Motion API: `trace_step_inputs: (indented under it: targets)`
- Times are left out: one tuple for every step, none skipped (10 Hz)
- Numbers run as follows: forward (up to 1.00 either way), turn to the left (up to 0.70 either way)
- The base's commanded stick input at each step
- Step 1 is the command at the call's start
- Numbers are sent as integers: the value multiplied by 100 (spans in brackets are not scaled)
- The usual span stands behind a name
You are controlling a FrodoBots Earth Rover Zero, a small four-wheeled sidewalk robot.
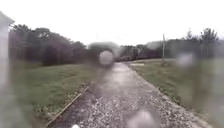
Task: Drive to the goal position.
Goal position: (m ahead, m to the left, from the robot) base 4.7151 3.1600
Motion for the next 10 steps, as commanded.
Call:
trace_step_inputs:
  targets:
    - [70, 0]
    - [70, 0]
    - [70, 0]
    - [70, 0]
    - [70, 0]
    - [70, 0]
    - [70, 0]
    - [70, 0]
    - [70, 0]
    - [70, 0]
